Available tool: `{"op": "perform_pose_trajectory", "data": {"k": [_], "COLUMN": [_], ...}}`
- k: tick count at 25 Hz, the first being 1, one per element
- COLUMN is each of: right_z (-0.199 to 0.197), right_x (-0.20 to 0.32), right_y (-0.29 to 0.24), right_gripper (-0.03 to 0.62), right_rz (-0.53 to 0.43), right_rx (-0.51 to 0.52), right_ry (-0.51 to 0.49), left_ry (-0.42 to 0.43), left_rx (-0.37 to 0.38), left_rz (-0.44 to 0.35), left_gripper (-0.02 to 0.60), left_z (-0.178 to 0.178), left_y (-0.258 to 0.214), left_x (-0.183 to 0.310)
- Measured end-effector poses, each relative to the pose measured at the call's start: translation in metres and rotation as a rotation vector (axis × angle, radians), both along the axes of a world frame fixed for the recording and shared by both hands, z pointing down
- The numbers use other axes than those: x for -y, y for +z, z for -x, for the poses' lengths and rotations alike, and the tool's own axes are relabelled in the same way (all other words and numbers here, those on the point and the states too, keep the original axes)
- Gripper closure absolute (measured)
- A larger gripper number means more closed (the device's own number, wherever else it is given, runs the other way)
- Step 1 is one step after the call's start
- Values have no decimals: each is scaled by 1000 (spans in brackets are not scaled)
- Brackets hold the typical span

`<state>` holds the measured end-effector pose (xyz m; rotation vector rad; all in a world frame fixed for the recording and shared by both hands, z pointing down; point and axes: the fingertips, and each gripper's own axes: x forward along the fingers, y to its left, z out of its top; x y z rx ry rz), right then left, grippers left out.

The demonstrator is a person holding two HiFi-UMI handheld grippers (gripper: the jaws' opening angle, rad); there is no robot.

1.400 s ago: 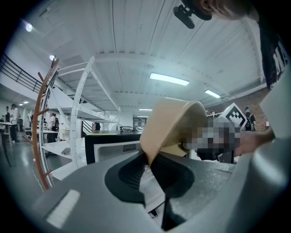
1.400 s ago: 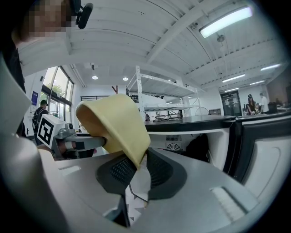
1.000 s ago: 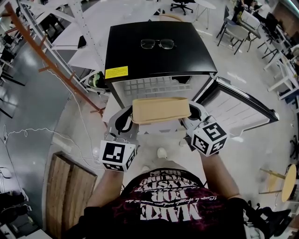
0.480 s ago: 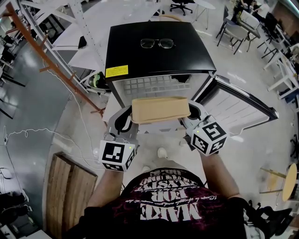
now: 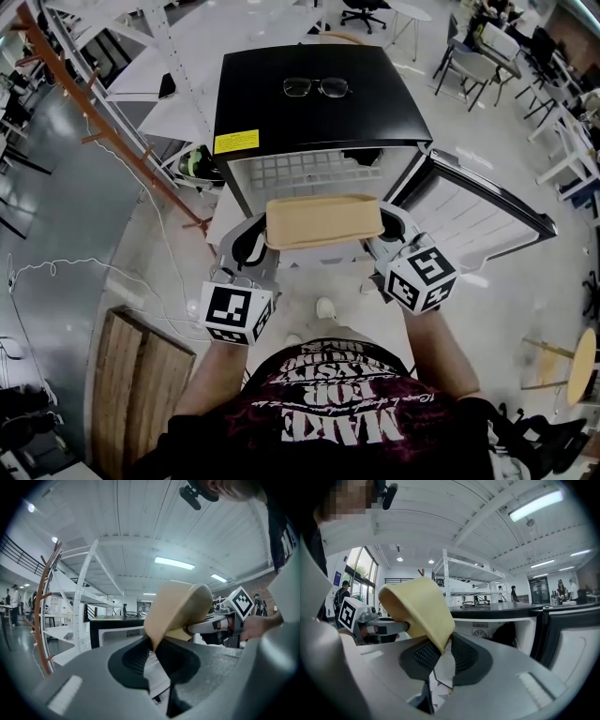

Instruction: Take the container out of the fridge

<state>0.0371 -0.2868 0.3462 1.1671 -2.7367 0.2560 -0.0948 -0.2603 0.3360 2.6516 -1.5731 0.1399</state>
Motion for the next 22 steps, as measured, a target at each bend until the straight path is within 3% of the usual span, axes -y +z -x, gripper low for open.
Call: {"op": "perform_pose_trajectory", "data": {"k": [22], "right_z": [19], "right_x": [-7], "right_y": [-3], "right_gripper": [514], "right_rz": [-3], "right_rx": [16], "right_ry": [-17], "left_ry": [-4], "left_rx": [8], "left_rz": [0], "left_gripper": [528], "left_z": [18], "left_y": [-4], "left_x": [-11]}}
